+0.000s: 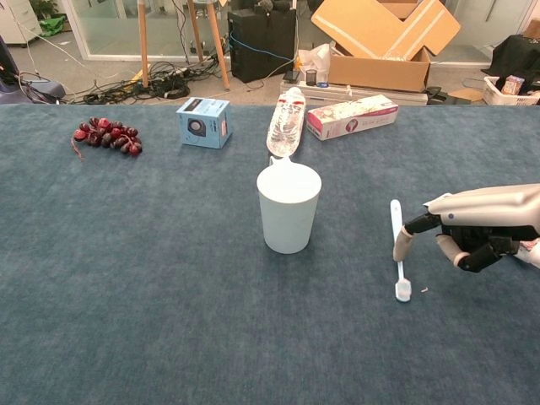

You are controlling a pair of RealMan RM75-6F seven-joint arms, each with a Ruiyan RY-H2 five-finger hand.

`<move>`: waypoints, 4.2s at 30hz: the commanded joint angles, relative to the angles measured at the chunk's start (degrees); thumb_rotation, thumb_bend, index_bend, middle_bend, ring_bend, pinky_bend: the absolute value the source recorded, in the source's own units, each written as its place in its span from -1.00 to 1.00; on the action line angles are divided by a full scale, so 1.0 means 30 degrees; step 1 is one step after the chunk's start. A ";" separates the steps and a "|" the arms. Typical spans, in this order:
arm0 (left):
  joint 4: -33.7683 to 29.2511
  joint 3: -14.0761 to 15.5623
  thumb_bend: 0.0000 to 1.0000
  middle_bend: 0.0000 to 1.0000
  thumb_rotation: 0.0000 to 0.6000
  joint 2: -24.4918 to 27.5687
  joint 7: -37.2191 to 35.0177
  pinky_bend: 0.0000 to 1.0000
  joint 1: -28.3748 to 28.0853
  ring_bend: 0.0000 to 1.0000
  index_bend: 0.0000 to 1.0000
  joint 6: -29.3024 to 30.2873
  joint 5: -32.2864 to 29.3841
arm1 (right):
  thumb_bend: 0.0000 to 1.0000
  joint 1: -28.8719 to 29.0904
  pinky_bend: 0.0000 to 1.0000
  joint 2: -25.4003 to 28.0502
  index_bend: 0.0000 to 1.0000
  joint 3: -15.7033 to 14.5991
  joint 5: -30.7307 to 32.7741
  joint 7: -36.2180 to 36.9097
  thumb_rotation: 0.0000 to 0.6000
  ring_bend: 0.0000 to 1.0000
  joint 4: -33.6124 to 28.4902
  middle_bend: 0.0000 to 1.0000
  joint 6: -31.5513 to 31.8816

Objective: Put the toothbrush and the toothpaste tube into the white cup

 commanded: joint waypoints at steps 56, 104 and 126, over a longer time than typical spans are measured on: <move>-0.0011 0.0009 -1.00 -0.69 1.00 -0.0062 0.0116 -0.77 -0.0024 -0.89 -0.82 -0.0267 -0.0366 | -0.50 0.0179 -0.67 -0.3908 -0.23 -0.1953 -0.8262 0.1677 1.00 -1.00 0.9454 -0.98 0.7060; -0.0134 -0.0008 -1.00 -0.68 1.00 0.0119 -0.0124 -0.71 0.0084 -0.88 -0.82 -0.0153 -0.0356 | -0.60 0.0660 -0.69 -0.5432 -0.23 -0.2120 -0.7698 0.1144 1.00 -1.00 1.0886 -1.00 0.6718; -0.0193 -0.0030 -1.00 -0.68 1.00 0.0193 -0.0217 -0.71 0.0135 -0.88 -0.82 -0.0045 -0.0291 | -0.60 0.0666 -0.69 -0.5798 0.00 -0.2076 -0.7423 0.1023 1.00 -1.00 1.1219 -1.00 0.6744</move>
